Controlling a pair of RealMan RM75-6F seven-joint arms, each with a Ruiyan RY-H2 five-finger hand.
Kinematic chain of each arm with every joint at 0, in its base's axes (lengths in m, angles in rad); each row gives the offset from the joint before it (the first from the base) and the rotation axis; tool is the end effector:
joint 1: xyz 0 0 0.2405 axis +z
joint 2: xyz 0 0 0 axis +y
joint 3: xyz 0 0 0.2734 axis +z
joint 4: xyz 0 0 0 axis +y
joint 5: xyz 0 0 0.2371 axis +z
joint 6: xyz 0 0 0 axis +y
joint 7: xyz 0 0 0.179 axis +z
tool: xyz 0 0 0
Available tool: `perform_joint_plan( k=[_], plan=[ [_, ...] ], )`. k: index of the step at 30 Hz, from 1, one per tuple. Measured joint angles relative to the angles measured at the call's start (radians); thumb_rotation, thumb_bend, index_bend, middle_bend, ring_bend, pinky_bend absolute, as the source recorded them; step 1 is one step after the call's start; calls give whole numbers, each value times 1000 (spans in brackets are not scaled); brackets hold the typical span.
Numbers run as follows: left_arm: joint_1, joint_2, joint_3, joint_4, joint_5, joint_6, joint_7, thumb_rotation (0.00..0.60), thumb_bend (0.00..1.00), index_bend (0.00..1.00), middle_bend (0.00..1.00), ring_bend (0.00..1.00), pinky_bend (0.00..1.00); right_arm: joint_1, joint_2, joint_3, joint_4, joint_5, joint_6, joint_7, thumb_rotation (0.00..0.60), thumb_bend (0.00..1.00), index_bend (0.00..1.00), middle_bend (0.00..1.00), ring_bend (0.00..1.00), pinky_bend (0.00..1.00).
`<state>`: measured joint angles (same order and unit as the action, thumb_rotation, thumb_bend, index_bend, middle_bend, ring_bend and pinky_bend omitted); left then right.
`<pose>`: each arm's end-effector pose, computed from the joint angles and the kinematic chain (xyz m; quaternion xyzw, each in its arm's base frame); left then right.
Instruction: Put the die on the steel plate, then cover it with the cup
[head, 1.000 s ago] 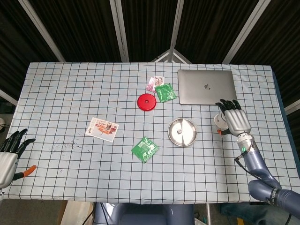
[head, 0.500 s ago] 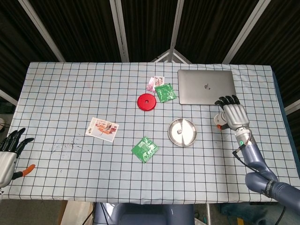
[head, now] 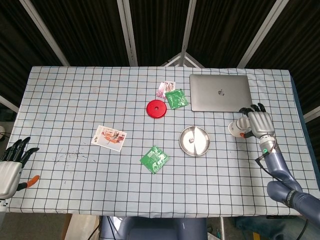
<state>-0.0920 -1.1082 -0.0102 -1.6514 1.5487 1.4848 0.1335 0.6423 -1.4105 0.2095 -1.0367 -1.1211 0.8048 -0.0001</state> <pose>-0.3236 0.2115 0.1313 -0.6377 -0.3529 -0.3575 0.5839 -0.3286 -0.4611 0.0724 0.6451 -0.4226 0.2958 0.5637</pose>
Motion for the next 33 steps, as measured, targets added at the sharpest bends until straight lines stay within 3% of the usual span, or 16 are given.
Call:
perform_joint_plan(
  k=[16, 33],
  plan=[
    [-3, -6, -1, -3, -11, -10, 20, 600, 261, 220, 0, 0, 128, -4, -40, -9, 85, -59, 13, 86, 600, 39, 392, 385, 173, 0],
    [-6, -13, -4, -2, -20, -16, 36, 600, 260, 222, 0, 0, 128, 9, -74, -13, 140, -88, -3, 115, 600, 63, 396, 394, 175, 0]
  ],
)
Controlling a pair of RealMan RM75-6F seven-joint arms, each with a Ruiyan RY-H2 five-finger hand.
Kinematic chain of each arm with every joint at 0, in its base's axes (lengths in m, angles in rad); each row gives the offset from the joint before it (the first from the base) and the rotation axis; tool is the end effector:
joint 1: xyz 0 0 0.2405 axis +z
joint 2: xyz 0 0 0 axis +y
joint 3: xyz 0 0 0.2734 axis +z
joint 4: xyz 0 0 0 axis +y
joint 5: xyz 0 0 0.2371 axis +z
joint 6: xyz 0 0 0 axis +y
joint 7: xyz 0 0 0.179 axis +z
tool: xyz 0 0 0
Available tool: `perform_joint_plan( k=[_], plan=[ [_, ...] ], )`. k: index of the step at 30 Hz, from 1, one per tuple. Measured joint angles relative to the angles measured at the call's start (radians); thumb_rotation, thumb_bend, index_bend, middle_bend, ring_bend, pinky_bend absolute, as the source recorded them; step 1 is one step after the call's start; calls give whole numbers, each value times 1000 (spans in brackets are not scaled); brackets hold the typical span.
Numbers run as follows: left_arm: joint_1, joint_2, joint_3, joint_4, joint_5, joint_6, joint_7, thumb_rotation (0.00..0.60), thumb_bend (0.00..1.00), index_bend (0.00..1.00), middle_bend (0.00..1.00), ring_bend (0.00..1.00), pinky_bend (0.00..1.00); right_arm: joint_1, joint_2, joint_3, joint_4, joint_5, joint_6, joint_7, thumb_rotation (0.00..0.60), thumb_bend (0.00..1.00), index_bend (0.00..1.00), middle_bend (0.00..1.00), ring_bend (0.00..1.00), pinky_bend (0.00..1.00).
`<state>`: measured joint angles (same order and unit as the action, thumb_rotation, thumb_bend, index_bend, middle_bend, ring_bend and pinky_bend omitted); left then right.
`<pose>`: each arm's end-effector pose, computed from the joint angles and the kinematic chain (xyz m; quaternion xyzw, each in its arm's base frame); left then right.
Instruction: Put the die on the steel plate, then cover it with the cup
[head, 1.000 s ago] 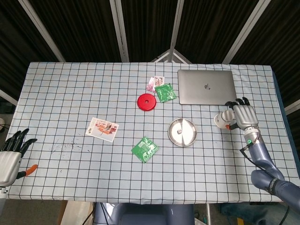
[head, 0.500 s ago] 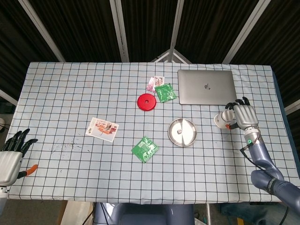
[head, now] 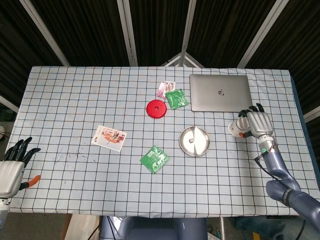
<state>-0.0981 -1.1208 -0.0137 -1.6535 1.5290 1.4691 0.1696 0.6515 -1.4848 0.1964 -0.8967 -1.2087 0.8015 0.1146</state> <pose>-0.3243 0.2142 0.1261 -0.6402 -0.3520 -0.3459 0.5887 -0.3374 -0.4680 0.0615 0.6480 -0.4189 0.3045 0.5585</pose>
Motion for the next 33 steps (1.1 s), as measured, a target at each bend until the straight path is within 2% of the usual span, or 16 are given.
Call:
perform_joint_plan(
  k=[5, 12, 23, 33],
  plan=[
    [0, -1, 0, 1, -1, -1, 3, 600, 260, 230, 0, 0, 128, 2, -2, 0, 4, -1, -4, -4, 600, 131, 430, 416, 185, 0],
    [-1, -2, 1, -1, -4, -4, 10, 600, 260, 245, 0, 0, 128, 1, -7, -2, 16, 0, -11, -8, 600, 140, 438, 419, 186, 0],
    [-4, -5, 2, -2, -4, -8, 17, 600, 260, 255, 0, 0, 128, 0, -5, -2, 31, -9, -11, 1, 600, 245, 465, 443, 202, 0],
    [-4, -6, 3, -4, -5, -10, 22, 600, 260, 259, 0, 0, 128, 2, 18, -3, 10, -11, -15, -18, 600, 279, 467, 443, 202, 0]
  ],
)
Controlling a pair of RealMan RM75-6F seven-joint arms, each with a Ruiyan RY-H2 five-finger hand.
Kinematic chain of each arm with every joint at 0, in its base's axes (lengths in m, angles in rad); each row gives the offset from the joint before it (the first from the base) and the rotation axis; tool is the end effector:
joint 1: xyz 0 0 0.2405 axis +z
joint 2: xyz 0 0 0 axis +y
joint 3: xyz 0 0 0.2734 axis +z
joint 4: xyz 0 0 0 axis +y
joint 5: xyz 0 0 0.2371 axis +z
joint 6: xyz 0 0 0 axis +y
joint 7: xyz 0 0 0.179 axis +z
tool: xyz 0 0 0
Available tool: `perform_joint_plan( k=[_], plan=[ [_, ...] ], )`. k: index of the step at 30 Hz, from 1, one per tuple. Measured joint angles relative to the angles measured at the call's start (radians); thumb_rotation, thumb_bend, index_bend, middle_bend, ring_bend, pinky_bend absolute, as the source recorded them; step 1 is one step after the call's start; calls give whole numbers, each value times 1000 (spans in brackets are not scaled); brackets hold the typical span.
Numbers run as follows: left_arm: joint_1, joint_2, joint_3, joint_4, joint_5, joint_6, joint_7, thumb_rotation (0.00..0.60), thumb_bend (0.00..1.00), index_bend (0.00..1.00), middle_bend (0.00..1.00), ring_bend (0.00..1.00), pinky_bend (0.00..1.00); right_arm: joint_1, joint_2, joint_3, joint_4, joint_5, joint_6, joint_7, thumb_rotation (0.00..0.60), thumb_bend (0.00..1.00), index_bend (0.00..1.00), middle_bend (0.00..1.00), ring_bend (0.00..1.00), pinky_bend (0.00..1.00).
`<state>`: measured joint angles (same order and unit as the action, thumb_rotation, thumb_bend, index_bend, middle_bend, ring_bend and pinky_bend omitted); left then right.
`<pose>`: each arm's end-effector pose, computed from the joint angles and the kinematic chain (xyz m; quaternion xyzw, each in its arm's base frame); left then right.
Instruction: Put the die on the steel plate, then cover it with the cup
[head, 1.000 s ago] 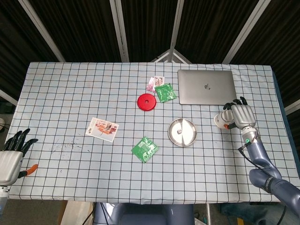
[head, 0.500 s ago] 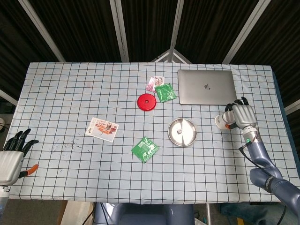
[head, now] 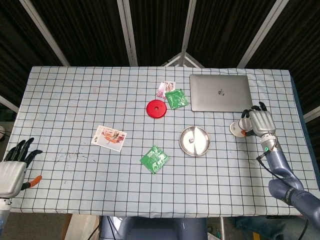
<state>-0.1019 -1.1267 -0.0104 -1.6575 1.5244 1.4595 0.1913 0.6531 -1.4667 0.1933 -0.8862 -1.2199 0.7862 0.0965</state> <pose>-0.3236 0.2144 0.1218 -0.6449 -0.3514 -0.3390 0.5881 -0.3423 -0.4704 0.0710 0.6568 -0.4052 0.2882 0.5669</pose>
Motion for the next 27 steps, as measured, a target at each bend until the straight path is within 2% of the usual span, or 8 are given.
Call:
perform_joint_plan(
  k=[15, 21, 27],
  plan=[
    [-4, 6, 5, -3, 7, -8, -17, 600, 260, 263, 0, 0, 128, 9, 52, -1, -118, -4, 5, -68, 600, 330, 482, 462, 222, 0],
    [-3, 13, 6, -2, 11, -4, -36, 600, 260, 263, 0, 0, 128, 21, 84, 16, -255, 4, 30, -129, 600, 332, 482, 462, 222, 0],
    [-2, 25, 6, 4, 16, 1, -69, 600, 260, 263, 0, 0, 128, 44, 110, 40, -441, 35, 50, -230, 600, 334, 482, 462, 221, 0]
  ],
)
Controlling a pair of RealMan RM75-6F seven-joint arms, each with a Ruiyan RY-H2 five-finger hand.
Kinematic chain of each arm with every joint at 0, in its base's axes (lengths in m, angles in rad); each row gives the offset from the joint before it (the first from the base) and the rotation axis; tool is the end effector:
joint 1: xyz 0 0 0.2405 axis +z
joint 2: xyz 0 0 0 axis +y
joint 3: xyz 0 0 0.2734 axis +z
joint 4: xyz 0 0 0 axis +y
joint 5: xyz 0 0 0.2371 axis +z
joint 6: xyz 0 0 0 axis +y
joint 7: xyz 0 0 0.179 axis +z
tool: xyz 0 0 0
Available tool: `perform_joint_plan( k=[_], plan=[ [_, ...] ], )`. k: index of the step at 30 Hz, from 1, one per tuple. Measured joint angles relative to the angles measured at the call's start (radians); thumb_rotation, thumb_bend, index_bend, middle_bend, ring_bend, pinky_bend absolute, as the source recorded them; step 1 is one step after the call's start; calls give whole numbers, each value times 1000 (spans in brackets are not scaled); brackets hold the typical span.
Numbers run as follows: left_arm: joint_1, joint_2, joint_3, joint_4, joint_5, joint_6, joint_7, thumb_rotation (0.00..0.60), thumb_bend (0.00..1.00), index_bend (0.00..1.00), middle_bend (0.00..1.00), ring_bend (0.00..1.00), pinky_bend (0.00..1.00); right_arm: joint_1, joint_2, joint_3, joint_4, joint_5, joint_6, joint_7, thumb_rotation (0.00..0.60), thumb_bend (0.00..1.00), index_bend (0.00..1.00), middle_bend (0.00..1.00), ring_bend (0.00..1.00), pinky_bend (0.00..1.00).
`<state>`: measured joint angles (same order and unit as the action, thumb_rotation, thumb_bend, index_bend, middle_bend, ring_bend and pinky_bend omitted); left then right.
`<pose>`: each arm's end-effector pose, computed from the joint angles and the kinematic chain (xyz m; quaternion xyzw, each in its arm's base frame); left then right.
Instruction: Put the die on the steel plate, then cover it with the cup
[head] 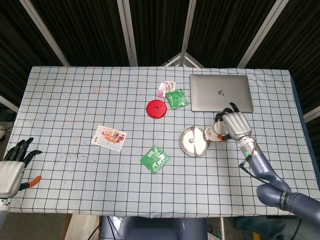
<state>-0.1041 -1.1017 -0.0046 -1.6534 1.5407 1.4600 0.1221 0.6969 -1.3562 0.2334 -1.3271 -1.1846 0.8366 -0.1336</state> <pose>-0.3248 0.2139 0.1289 -0.6426 -0.3614 -0.3524 0.5764 -0.2278 -0.4477 0.0374 0.7161 -0.3747 0.3391 0.4815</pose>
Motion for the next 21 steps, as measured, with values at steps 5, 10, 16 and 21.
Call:
perform_joint_plan(
  k=[5, 10, 16, 21],
  plan=[
    [0, 9, 0, 6, 5, 1, -28, 600, 260, 266, 0, 0, 128, 33, -4, 17, -104, 77, 11, -123, 600, 343, 483, 462, 222, 0],
    [-4, 15, 2, 8, 5, -7, -42, 600, 260, 271, 0, 0, 128, 65, -43, 22, -143, 141, 33, -206, 600, 345, 482, 462, 222, 0],
    [-5, 20, 1, 5, -1, -12, -46, 600, 260, 272, 0, 0, 128, 83, -85, 14, -124, 166, 44, -227, 600, 345, 482, 462, 223, 0],
    [-6, 18, 1, 5, -1, -13, -42, 600, 260, 273, 0, 0, 128, 85, -103, 4, -107, 161, 51, -218, 600, 345, 482, 462, 223, 0]
  ],
)
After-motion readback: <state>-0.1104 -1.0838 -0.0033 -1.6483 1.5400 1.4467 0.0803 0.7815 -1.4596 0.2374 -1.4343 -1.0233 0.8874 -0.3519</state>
